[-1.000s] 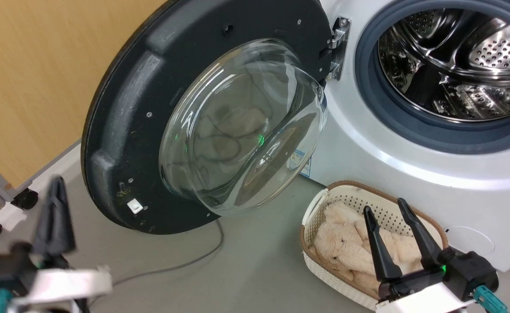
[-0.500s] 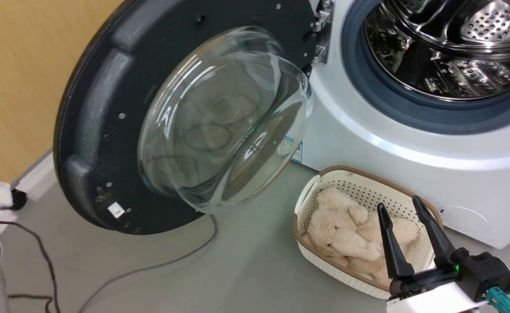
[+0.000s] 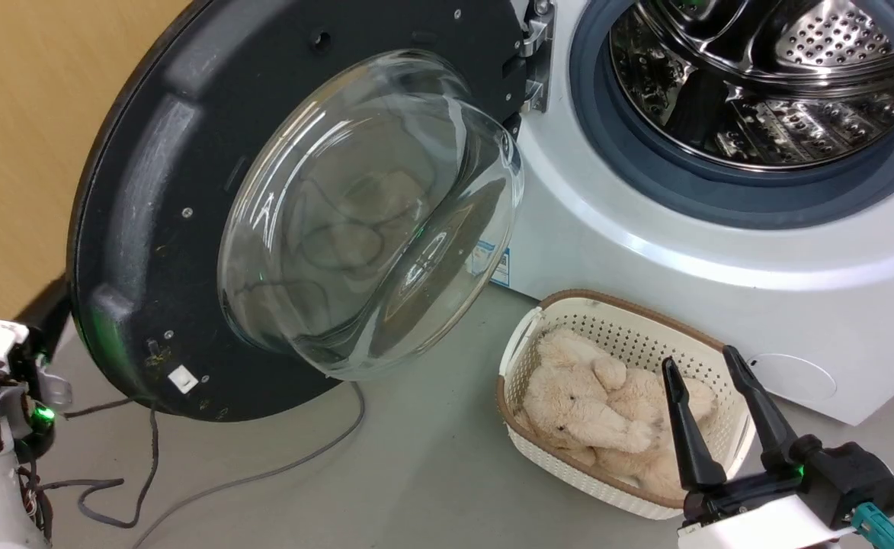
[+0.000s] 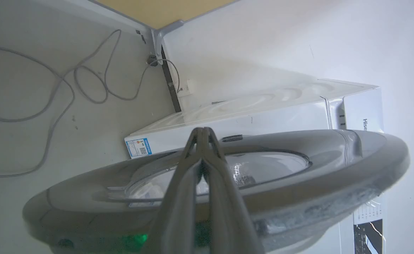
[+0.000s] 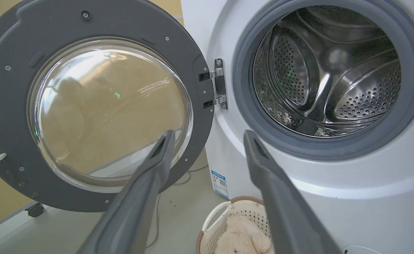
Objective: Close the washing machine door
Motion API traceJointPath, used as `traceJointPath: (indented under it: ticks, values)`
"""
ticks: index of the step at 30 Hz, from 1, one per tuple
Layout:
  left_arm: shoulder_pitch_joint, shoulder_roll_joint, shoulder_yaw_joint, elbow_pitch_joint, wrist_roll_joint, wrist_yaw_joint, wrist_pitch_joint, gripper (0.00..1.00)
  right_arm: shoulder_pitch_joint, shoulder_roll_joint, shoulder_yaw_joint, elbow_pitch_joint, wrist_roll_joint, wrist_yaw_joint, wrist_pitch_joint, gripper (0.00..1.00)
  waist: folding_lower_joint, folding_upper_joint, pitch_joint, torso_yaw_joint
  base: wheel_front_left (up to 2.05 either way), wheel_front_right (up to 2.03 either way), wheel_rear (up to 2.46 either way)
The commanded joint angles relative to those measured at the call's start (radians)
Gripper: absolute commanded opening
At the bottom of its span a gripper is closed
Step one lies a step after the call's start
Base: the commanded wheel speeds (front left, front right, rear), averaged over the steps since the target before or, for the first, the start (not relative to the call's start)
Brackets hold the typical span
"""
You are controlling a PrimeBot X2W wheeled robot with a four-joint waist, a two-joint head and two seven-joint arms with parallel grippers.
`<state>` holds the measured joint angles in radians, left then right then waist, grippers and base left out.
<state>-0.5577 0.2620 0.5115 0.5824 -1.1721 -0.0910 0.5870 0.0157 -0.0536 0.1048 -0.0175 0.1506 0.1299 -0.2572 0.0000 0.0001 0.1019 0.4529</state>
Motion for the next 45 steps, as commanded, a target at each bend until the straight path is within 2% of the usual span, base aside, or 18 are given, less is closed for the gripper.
traceJointPath:
  ticks: [1, 2, 3, 9, 15, 22, 27, 32, 37, 45]
  values:
    - [0.011, -0.003, -0.005, -0.010, -0.020, -0.004, 0.053, 0.00, 0.008, 0.000, -0.001, 0.002, 0.002, 0.001, -0.005, 1.00, 0.0000, -0.0001, -0.003, -0.002, 0.00, 0.00, 0.00]
    - [0.023, -0.006, -0.014, -0.020, -0.031, -0.007, 0.088, 0.00, 0.008, 0.000, -0.002, 0.003, 0.004, 0.001, -0.005, 1.00, 0.0000, -0.0001, -0.005, -0.004, 0.00, 0.00, 0.00]
    - [0.061, -0.026, -0.036, -0.067, -0.071, -0.017, 0.181, 0.00, 0.010, 0.001, -0.005, 0.004, 0.006, 0.001, -0.005, 1.00, 0.0000, -0.0001, -0.011, -0.005, 0.00, 0.00, 0.00]
    - [0.144, -0.079, -0.092, -0.179, -0.119, -0.018, 0.326, 0.00, 0.021, 0.002, -0.016, 0.009, 0.012, 0.001, -0.005, 1.00, 0.0000, -0.0001, -0.037, -0.011, 0.00, 0.00, 0.00]
    - [0.248, -0.145, -0.152, -0.313, -0.141, 0.004, 0.416, 0.00, 0.034, 0.003, -0.031, 0.010, 0.034, 0.001, -0.005, 1.00, 0.0000, -0.0001, -0.072, -0.038, 0.00, 0.00, 0.00]
    - [0.397, -0.202, -0.249, -0.486, -0.185, 0.044, 0.464, 0.00, 0.045, 0.003, -0.038, 0.009, 0.048, 0.001, -0.005, 1.00, 0.0000, -0.0001, -0.096, -0.109, 0.00, 0.00, 0.00]
    - [0.488, -0.211, -0.335, -0.572, -0.244, 0.064, 0.444, 0.00, 0.045, 0.003, -0.041, 0.003, 0.043, 0.001, -0.005, 1.00, 0.0000, -0.0001, -0.088, -0.186, 0.00, 0.00, 0.00]
    - [0.536, -0.211, -0.448, -0.613, -0.320, 0.065, 0.359, 0.00, 0.048, 0.003, -0.051, -0.004, 0.042, 0.001, -0.005, 1.00, 0.0000, -0.0001, -0.069, -0.274, 0.00, 0.00, 0.00]
    - [0.538, -0.212, -0.545, -0.603, -0.370, 0.056, 0.256, 0.00, 0.043, 0.003, -0.043, -0.005, 0.043, 0.001, -0.005, 1.00, 0.0000, -0.0001, -0.048, -0.382, 0.00, 0.00, 0.00]
    - [0.466, -0.212, -0.633, -0.510, -0.429, 0.025, 0.049, 0.00, 0.017, 0.003, -0.039, -0.013, 0.055, 0.001, -0.005, 1.00, 0.0000, -0.0001, 0.007, -0.578, 0.00, 0.00, 0.00]
